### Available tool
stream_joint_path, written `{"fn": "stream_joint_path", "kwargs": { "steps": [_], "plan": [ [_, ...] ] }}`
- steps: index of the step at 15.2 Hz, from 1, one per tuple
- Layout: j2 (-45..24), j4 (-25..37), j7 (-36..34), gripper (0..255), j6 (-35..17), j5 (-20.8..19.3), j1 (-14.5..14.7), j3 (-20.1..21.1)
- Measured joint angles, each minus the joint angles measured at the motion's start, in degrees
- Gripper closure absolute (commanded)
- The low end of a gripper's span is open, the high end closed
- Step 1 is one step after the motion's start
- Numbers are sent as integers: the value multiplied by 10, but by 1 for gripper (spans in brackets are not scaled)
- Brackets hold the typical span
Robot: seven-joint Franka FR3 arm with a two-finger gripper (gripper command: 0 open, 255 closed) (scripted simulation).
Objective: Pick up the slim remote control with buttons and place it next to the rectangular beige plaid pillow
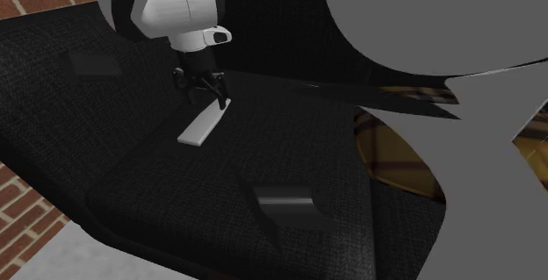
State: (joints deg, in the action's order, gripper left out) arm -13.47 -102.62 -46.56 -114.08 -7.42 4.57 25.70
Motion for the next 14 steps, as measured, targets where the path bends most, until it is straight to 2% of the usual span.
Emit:
{"fn": "stream_joint_path", "kwargs": {
  "steps": [8, 14],
  "plan": [
    [-35, -14, -19, 0, -45, -18, 8, -4],
    [-37, -17, -19, 0, -51, -19, 8, -5]
  ]
}}
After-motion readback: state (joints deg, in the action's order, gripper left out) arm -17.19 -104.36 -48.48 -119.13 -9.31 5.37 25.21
